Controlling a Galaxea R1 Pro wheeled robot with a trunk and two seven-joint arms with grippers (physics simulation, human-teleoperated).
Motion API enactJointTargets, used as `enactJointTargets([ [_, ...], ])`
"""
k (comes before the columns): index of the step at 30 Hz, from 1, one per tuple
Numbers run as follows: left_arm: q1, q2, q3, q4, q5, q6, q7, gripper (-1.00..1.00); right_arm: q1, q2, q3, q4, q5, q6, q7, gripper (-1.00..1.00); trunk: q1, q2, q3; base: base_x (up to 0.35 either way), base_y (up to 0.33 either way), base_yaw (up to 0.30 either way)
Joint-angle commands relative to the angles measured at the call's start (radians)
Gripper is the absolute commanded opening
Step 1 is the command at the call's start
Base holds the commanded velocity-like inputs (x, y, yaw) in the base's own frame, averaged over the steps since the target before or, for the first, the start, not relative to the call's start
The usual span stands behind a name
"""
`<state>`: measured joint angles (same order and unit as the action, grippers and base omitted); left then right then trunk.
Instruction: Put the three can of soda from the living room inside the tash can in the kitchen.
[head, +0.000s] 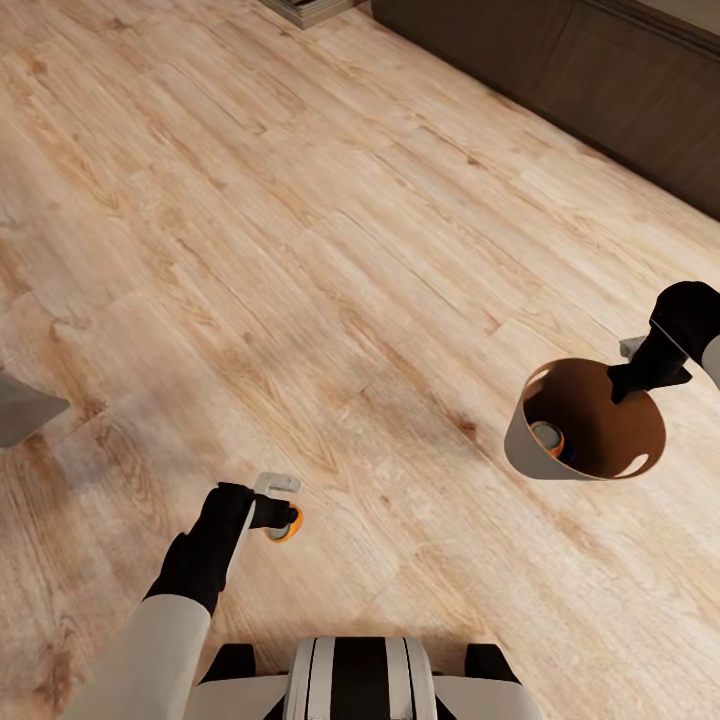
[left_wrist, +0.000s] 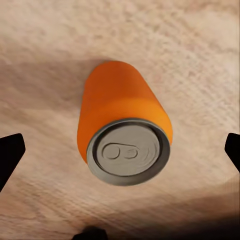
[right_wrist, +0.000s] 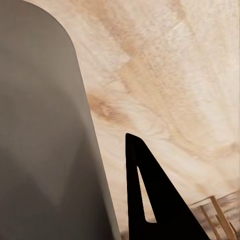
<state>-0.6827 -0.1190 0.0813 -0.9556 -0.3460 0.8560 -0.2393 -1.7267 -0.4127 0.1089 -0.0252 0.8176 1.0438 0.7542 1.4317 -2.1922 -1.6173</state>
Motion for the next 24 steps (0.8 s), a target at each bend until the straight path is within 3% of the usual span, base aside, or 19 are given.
enactJointTargets([
  [1, 0.0, -0.001, 0.0, 0.0, 0.0, 0.0, 0.0, 1.0, -0.001, 0.0, 0.003, 0.001, -0.005, 0.003, 0.0, -1.0, 0.004, -0.007, -0.005, 0.0, 0.0, 0.0],
  [11, 0.0, -0.002, -0.001, 0.0, 0.001, 0.0, 0.0, 1.0, 0.0, 0.001, 0.003, 0.001, -0.005, 0.003, 0.0, -1.0, 0.042, -0.077, -0.052, 0.0, 0.0, 0.0],
  [24, 0.0, -0.002, -0.001, 0.0, 0.0, 0.0, 0.0, 1.0, 0.001, -0.002, 0.003, 0.001, -0.005, 0.003, 0.0, -1.0, 0.042, -0.077, -0.07, 0.0, 0.0, 0.0],
])
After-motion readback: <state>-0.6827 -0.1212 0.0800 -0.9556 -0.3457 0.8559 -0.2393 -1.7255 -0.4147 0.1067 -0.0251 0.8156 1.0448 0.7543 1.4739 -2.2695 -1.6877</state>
